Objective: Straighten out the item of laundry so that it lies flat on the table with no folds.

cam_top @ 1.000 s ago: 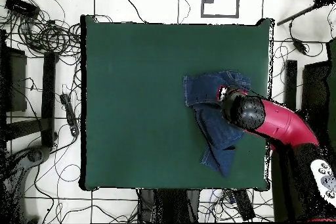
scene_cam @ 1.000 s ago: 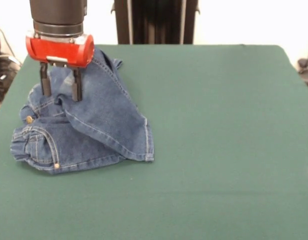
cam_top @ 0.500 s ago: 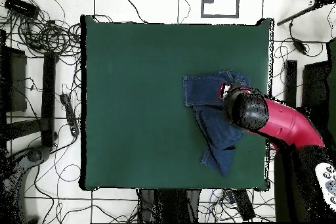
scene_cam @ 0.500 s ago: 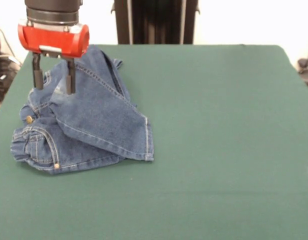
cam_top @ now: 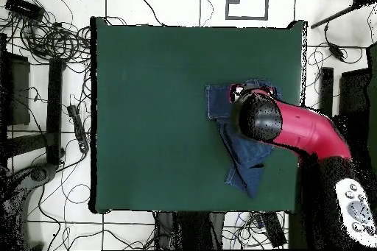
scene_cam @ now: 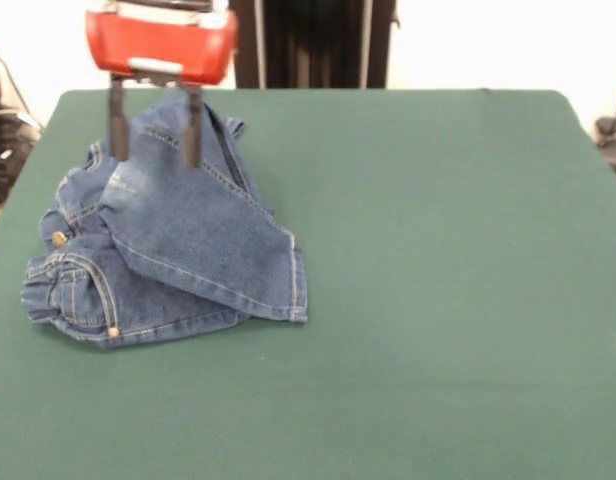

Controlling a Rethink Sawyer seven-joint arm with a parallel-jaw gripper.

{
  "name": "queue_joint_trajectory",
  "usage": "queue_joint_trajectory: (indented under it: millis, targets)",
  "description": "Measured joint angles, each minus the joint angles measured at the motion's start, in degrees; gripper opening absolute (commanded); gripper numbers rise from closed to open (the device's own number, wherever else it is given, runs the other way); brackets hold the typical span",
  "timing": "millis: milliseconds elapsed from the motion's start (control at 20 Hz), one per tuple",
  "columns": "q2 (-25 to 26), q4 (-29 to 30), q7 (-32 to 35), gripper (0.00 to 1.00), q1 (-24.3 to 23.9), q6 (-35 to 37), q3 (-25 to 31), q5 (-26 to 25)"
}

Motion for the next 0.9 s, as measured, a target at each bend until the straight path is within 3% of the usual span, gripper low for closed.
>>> queue_joint_trajectory:
  millis: [500, 900]
  targets:
    - [0.6, 0.0, 0.0, 1.0, 7.5, 0.0, -2.1, 2.6]
    - [4.5, 0.0, 0.0, 1.0, 7.9, -1.2, -2.8, 3.1]
